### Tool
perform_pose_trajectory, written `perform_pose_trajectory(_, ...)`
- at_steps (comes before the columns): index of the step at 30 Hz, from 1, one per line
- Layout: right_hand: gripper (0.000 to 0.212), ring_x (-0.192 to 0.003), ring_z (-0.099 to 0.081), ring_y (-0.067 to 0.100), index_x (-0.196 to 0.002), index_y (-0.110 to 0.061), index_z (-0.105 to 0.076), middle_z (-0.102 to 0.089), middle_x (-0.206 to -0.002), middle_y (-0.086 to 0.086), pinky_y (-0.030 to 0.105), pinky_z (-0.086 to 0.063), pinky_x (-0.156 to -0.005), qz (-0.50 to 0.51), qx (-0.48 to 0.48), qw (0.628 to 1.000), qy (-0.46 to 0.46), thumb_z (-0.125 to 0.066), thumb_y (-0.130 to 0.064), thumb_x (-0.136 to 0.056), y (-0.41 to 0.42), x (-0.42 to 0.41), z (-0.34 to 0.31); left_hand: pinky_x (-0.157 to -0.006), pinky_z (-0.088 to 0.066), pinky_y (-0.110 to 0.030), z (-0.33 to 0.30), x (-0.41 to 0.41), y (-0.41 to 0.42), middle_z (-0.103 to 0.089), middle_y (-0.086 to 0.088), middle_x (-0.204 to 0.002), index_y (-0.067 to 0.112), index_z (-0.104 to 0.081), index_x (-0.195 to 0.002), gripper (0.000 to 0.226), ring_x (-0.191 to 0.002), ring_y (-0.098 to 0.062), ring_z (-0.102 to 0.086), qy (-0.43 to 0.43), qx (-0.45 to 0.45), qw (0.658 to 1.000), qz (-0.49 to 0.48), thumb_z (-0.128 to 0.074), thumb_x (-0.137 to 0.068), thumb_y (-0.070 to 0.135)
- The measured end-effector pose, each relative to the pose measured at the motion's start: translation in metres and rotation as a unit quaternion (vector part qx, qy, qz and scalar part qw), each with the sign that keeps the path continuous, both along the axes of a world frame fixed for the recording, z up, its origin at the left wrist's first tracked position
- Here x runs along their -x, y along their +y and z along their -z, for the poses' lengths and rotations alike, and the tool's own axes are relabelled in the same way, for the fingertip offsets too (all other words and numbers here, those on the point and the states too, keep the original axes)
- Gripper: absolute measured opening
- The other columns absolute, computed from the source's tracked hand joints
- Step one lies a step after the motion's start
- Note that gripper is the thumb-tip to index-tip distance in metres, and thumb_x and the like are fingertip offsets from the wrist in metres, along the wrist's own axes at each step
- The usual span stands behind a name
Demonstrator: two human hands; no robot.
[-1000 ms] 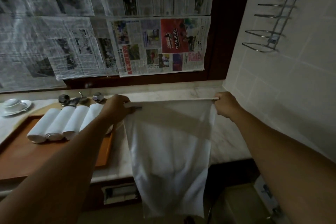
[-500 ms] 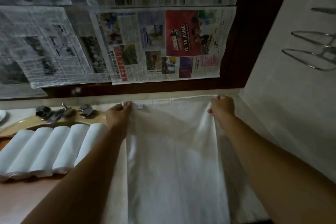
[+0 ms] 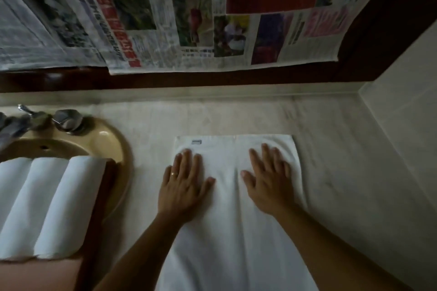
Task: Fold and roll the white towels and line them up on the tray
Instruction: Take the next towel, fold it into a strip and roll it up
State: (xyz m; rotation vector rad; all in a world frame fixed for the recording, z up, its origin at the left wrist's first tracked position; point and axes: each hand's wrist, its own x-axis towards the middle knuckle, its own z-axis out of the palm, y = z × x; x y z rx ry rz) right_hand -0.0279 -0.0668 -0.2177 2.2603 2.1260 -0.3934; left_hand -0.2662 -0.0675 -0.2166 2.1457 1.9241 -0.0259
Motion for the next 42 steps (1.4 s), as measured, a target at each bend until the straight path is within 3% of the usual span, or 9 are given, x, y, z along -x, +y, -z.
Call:
perform_pose_trajectory(9,0.067,-0.151,0.015,0.022,-0.156,-0.038,0.002,0.015,-0.165,-0.004,0.048,0.004,-0.12,-0.032,0.001,0.999,-0.016,-0.014,-0.065,-0.097,0.116,0.005,0.0,-0.123,0.01,-0.046,0.008,0.012,0.107,0.027,-0.001,-0.162,0.033,0.018,-0.155,0.079,-0.15,-0.019,0.022,0.022,-0.008,1.0,0.001,-0.003,-0.092,0.077)
perform_pose_trajectory(18,0.067,-0.151,0.012,0.021,-0.157,-0.036,-0.007,0.012,-0.165,-0.003,0.048,0.002,-0.119,-0.047,-0.002,0.999,0.008,-0.021,-0.065,-0.097,0.171,0.004,0.0,-0.122,0.006,-0.048,0.004,0.011,0.16,0.02,-0.007,-0.165,0.028,0.009,-0.159,0.08,-0.152,-0.023,0.016,0.02,-0.019,1.0,0.001,-0.007,-0.095,0.073)
perform_pose_trajectory(21,0.066,-0.152,0.01,0.022,-0.157,-0.029,-0.014,0.009,-0.166,0.001,0.048,-0.001,-0.12,-0.048,-0.032,0.998,0.026,-0.026,-0.06,-0.1,0.158,0.007,-0.007,-0.122,0.008,-0.047,0.004,-0.009,0.136,0.022,-0.005,-0.164,0.029,0.014,-0.158,0.077,-0.152,-0.024,0.017,0.024,-0.041,0.998,0.03,-0.008,-0.096,0.07)
perform_pose_trajectory(24,0.068,-0.152,0.007,0.019,-0.157,-0.032,-0.009,0.007,-0.166,-0.002,0.046,-0.005,-0.12,-0.064,-0.041,0.997,-0.005,-0.016,-0.065,-0.098,0.136,-0.008,-0.002,-0.121,0.012,-0.044,0.007,-0.018,0.115,0.029,0.0,-0.162,0.034,0.019,-0.155,0.078,-0.15,-0.021,0.023,0.006,-0.008,0.999,0.035,-0.005,-0.093,0.075)
perform_pose_trajectory(30,0.074,-0.152,-0.005,0.023,-0.157,-0.018,-0.02,-0.01,-0.166,0.005,0.049,-0.011,-0.12,0.057,-0.05,0.994,-0.078,-0.007,-0.057,-0.095,0.131,-0.065,-0.007,-0.123,0.009,-0.046,0.011,-0.014,0.124,0.025,-0.003,-0.164,0.032,0.016,-0.157,0.079,-0.151,-0.022,0.022,0.013,0.0,0.999,0.034,-0.004,-0.094,0.075)
perform_pose_trajectory(33,0.064,-0.152,-0.001,0.024,-0.156,-0.018,-0.022,-0.005,-0.166,0.005,0.049,-0.009,-0.118,0.007,-0.079,0.997,-0.01,-0.022,-0.051,-0.101,0.083,-0.013,-0.015,-0.123,0.006,-0.046,-0.004,-0.026,0.1,0.013,-0.007,-0.166,0.024,0.007,-0.159,0.078,-0.153,-0.024,0.013,-0.001,-0.032,0.999,0.015,-0.004,-0.096,0.069)
perform_pose_trajectory(35,0.066,-0.152,-0.01,0.026,-0.154,-0.019,-0.028,-0.012,-0.165,0.007,0.052,-0.019,-0.116,-0.038,-0.073,0.996,0.027,-0.026,-0.054,-0.099,0.036,0.016,-0.009,-0.123,0.004,-0.046,-0.014,-0.038,0.059,0.008,-0.006,-0.167,0.023,0.0,-0.16,0.077,-0.154,-0.023,0.008,-0.03,-0.036,0.999,0.007,-0.001,-0.095,0.066)
perform_pose_trajectory(38,0.068,-0.149,-0.023,0.025,-0.152,-0.019,-0.035,-0.024,-0.162,0.008,0.049,-0.029,-0.112,-0.036,-0.071,0.997,-0.008,-0.026,-0.058,-0.099,0.001,-0.003,0.008,-0.122,0.001,-0.046,-0.01,-0.037,-0.006,0.011,-0.004,-0.167,0.028,0.002,-0.159,0.08,-0.154,-0.023,0.008,-0.032,0.013,0.999,0.02,0.004,-0.09,0.068)
perform_pose_trajectory(42,0.069,-0.149,-0.023,0.023,-0.153,-0.019,-0.033,-0.022,-0.163,0.006,0.048,-0.027,-0.112,-0.011,-0.063,0.996,-0.064,-0.017,-0.059,-0.098,-0.008,-0.058,0.013,-0.123,-0.002,-0.046,0.009,-0.021,-0.008,0.006,-0.002,-0.167,0.029,-0.002,-0.16,0.077,-0.154,-0.022,0.003,-0.013,-0.016,0.999,0.036,-0.003,-0.094,0.068)
